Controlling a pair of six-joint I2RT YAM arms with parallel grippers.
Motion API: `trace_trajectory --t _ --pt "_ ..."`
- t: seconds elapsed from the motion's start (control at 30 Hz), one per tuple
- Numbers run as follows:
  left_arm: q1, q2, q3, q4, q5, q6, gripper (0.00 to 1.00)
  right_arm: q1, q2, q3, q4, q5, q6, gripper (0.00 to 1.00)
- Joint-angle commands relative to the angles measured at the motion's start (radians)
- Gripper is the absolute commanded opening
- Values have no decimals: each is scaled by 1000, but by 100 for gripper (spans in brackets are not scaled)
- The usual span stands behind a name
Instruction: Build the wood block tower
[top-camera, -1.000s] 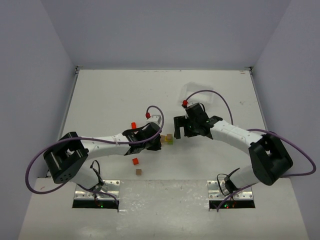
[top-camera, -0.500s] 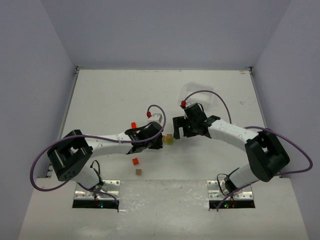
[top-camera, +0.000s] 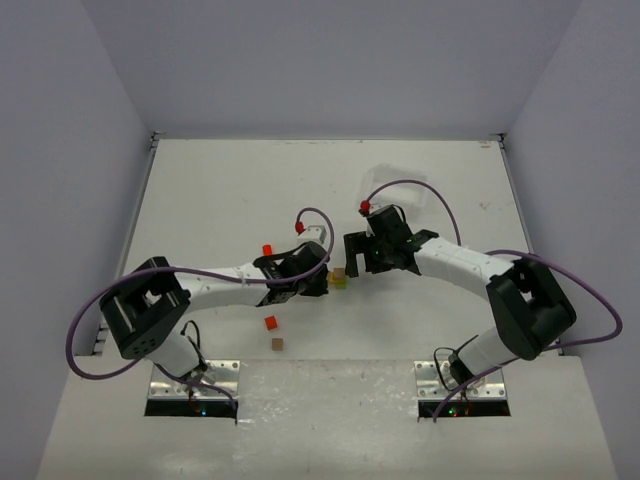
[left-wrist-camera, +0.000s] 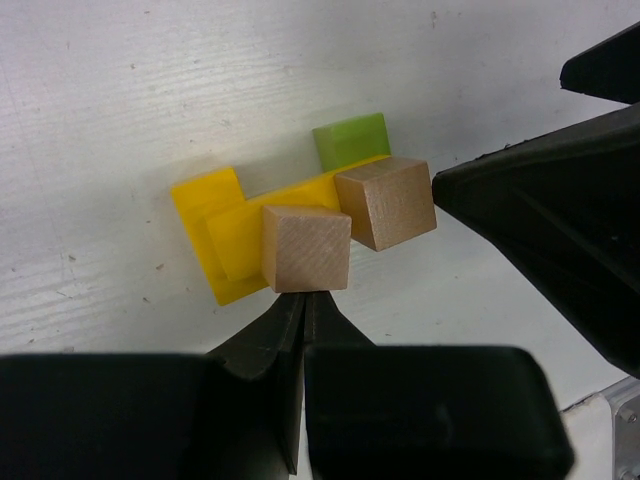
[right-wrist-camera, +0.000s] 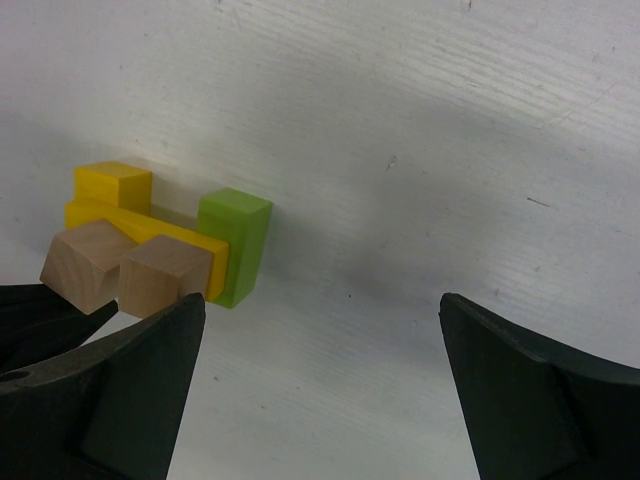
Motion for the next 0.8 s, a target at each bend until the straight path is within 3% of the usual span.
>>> trace_trajectory --t 0.0,0.77 --pt "-10 16 45 35 -5 -3 0 8 4 46 22 -35 -13 99" --pt "-21 -4 54 37 -5 -6 0 14 0 43 12 -57 -3 99"
